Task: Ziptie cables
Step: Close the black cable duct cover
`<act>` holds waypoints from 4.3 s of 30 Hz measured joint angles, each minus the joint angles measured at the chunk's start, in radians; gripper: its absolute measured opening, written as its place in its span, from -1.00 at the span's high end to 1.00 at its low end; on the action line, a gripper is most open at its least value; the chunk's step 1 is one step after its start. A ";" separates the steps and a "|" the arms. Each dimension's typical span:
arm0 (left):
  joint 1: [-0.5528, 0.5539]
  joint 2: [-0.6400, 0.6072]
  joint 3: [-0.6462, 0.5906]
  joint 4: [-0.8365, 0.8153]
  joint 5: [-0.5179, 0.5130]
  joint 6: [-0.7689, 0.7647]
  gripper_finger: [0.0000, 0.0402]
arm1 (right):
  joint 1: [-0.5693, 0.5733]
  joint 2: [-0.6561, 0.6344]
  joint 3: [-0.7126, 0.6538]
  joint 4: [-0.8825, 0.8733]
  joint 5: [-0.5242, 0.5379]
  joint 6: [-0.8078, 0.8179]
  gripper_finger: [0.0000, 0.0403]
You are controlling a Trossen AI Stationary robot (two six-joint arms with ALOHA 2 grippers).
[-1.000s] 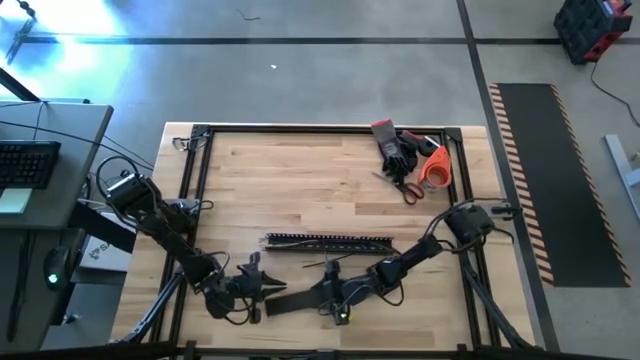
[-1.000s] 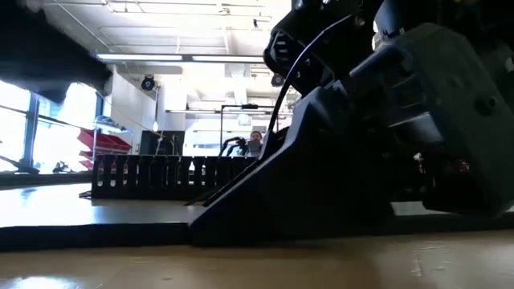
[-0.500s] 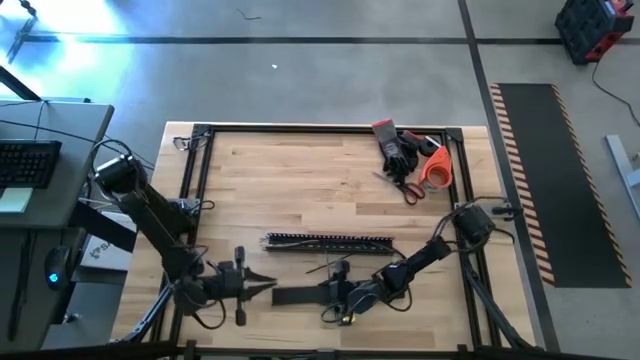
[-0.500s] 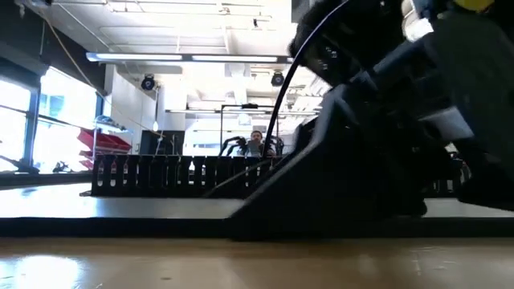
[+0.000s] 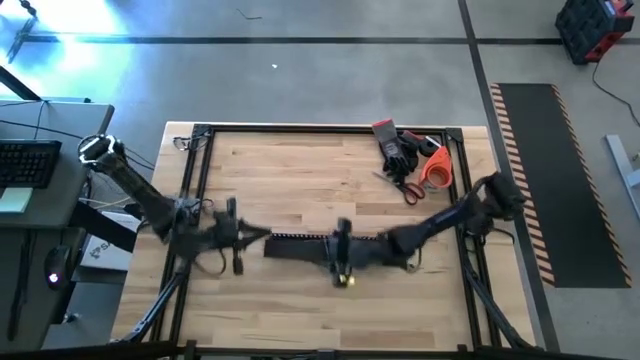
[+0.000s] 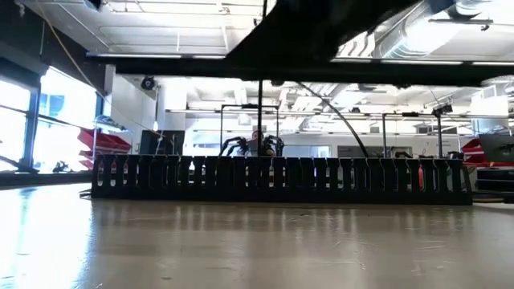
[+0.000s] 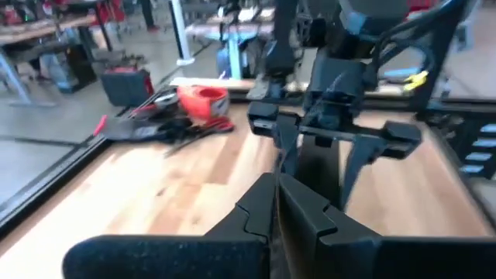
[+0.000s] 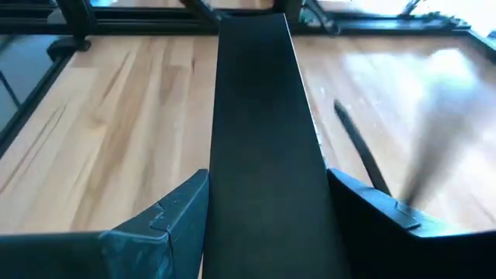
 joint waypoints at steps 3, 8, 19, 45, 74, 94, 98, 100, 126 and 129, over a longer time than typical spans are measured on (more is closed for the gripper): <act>0.130 -0.087 0.000 -0.075 0.155 0.050 1.00 | -0.102 0.011 0.000 -0.002 -0.158 0.001 -0.04; 0.267 -0.169 -0.071 -0.053 0.399 0.163 1.00 | -0.215 0.028 0.000 -0.023 -0.265 0.002 -0.04; 0.255 -0.177 -0.370 0.256 0.407 0.062 1.00 | -0.257 0.095 0.001 0.016 -0.372 0.052 -0.04; 0.197 0.128 -0.444 0.467 0.397 -0.024 1.00 | -0.228 0.142 0.003 0.027 -0.412 0.084 -0.04; 0.198 0.358 -0.443 0.536 0.332 -0.116 1.00 | -0.205 0.140 0.004 -0.019 -0.300 0.043 -0.04; 0.202 0.220 -0.413 0.533 0.347 -0.016 1.00 | -0.209 0.137 0.003 -0.009 -0.295 0.067 -0.04; 0.205 0.261 -0.413 0.533 0.347 -0.030 1.00 | -0.209 0.137 0.003 -0.015 -0.297 0.079 -0.04; 0.205 0.272 -0.413 0.533 0.347 -0.032 1.00 | -0.209 0.137 0.003 -0.007 -0.289 0.079 -0.04; 0.204 0.272 -0.413 0.514 0.347 -0.062 1.00 | -0.215 0.125 0.049 -0.092 -0.321 0.075 -0.04; 0.204 0.272 -0.413 0.509 0.359 -0.066 1.00 | -0.215 0.116 0.054 -0.101 -0.334 0.086 -0.04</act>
